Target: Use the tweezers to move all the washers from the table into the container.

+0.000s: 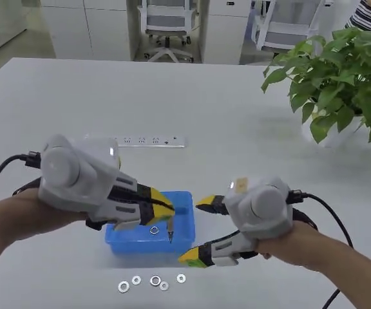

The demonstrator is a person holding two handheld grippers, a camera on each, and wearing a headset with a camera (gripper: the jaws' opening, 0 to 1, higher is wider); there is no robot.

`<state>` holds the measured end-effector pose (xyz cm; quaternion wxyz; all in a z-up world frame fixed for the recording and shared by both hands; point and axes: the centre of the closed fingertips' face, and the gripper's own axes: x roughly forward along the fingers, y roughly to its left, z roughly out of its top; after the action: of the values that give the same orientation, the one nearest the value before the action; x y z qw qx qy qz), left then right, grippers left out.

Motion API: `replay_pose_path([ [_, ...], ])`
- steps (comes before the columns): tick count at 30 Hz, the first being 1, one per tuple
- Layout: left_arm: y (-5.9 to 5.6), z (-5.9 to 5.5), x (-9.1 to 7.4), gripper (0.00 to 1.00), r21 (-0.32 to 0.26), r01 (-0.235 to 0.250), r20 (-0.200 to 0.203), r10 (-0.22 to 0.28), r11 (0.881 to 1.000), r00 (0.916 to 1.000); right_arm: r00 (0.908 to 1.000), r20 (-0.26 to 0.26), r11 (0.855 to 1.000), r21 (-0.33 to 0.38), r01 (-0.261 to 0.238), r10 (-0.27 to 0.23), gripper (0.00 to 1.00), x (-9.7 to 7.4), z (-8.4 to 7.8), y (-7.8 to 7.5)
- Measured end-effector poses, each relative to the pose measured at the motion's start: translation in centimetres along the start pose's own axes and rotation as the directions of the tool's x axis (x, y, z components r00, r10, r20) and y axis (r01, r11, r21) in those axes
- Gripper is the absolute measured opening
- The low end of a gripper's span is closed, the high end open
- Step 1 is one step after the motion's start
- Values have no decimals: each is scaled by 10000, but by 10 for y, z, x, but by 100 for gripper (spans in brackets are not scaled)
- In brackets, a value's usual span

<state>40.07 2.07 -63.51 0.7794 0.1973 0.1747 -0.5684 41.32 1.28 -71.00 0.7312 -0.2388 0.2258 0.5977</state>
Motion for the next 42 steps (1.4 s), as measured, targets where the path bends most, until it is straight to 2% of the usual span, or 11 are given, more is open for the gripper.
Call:
replay_pose_path([
  [9,-12,-1,9,5,57,183,-10,-183,9998,9998,9999,-101,9996,292,7,-4,75,-9,-10,11],
  [17,-24,-10,18,5,130,439,-205,-437,9989,9988,9998,-197,9992,405,-50,58,81,-13,-20,22],
  [31,-29,-22,30,5,30,539,-288,-538,9985,9981,10000,-32,9973,730,-7,10,93,-12,-26,30],
  [42,-32,-26,38,5,51,693,-385,-691,9976,9969,9999,-100,9949,1001,-73,84,93,-12,-35,35],
])
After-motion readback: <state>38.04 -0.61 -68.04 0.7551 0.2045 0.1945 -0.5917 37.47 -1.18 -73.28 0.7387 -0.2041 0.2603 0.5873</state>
